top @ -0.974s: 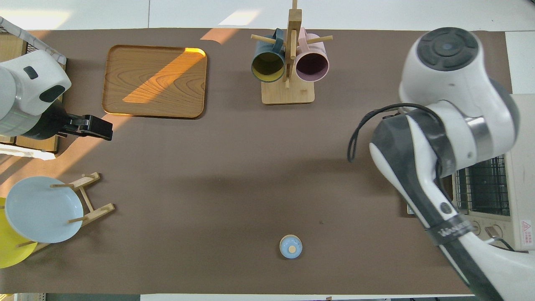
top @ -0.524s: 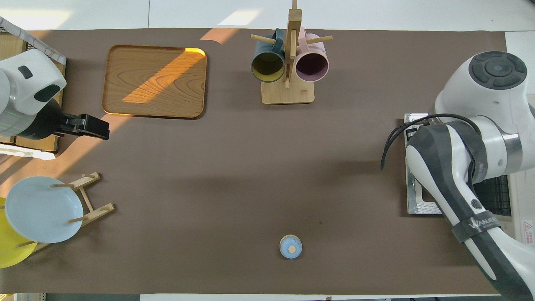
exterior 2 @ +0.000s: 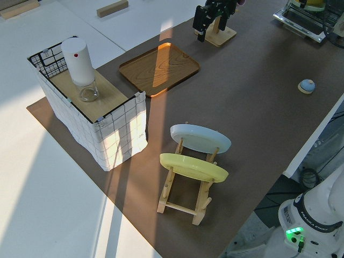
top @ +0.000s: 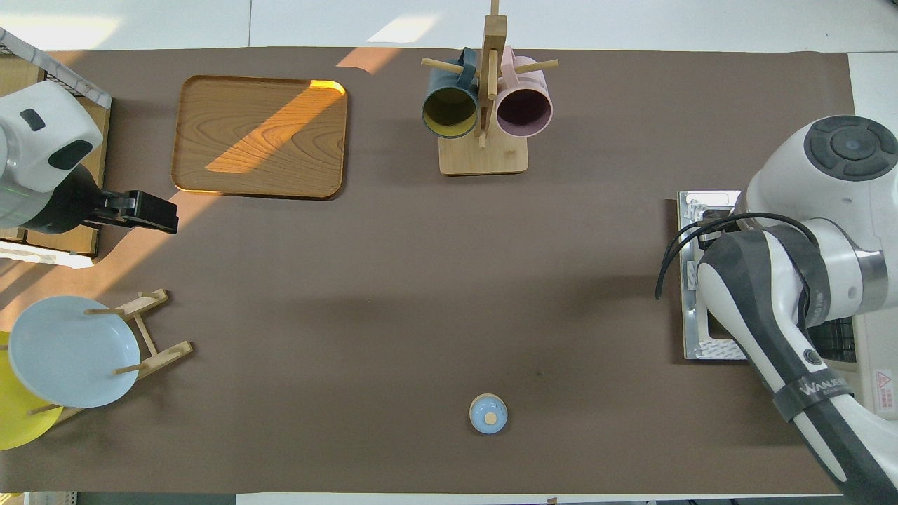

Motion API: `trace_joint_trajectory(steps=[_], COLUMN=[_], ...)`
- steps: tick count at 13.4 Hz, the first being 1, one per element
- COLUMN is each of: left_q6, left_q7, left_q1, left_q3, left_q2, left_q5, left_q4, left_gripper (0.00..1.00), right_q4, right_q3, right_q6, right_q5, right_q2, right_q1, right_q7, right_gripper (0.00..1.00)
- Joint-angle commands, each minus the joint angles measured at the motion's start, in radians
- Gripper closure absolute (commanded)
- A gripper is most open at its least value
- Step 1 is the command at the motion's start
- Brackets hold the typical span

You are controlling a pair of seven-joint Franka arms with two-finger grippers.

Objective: Put corn in oven
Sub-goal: 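Insert the corn into the open toaster oven with the right gripper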

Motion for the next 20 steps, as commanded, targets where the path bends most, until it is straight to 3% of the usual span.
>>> trace_joint_trajectory(steps=[1,9,10,12,13,15,16,18,19,20], left_q6=[0.006,0.006,0.006,0.006,0.006,0.006,0.006,0.006,0.006,0.006], left_q7=[0.004,0.004,0.004,0.004,0.004,0.004,0.004,0.004,0.004,0.004], left_q1=[0.001,0.001,0.001,0.001,0.001,0.001,0.001,0.001,0.001,0.001], left_q3=[-0.001,0.001,0.001,0.001,0.001,0.001,-0.001,0.001,0.001,0.001], left_q2=[-0.018,-0.02,-0.02,-0.02,-0.018,-0.018,-0.02,-0.02,-0.018,-0.018], left_q5=[0.018,0.018,0.018,0.018,0.018,0.018,0.018,0.018,0.018,0.018], left_q4=[-0.016,-0.016,-0.016,-0.016,-0.016,-0.016,-0.016,-0.016,-0.016,-0.016], left_gripper=[0.0,0.0,0.0,0.0,0.0,0.0,0.0,0.0,0.0,0.0], right_q4=[-0.052,-0.175,-0.175,-0.175,-0.175,-0.165,-0.161,-0.138,-0.136,-0.135], right_q3=[0.007,0.007,0.007,0.007,0.007,0.01,0.013,0.013,0.013,0.013], right_q6=[0.023,0.12,0.12,0.12,0.12,0.117,0.115,0.121,0.146,0.175], right_q5=[-0.016,-0.016,-0.016,-0.016,-0.016,-0.016,-0.016,-0.007,0.021,0.044], right_q2=[-0.038,-0.077,-0.077,-0.077,-0.077,-0.075,-0.072,-0.063,-0.057,-0.032], right_q1=[-0.017,-0.137,-0.137,-0.137,-0.137,-0.115,-0.086,-0.022,0.012,0.035], right_q7=[-0.032,-0.15,-0.15,-0.15,-0.148,-0.135,-0.113,-0.06,-0.018,0.014], right_gripper=[1.0,1.0,0.93,0.67,0.49,0.45,0.46,0.72,0.94,1.0])
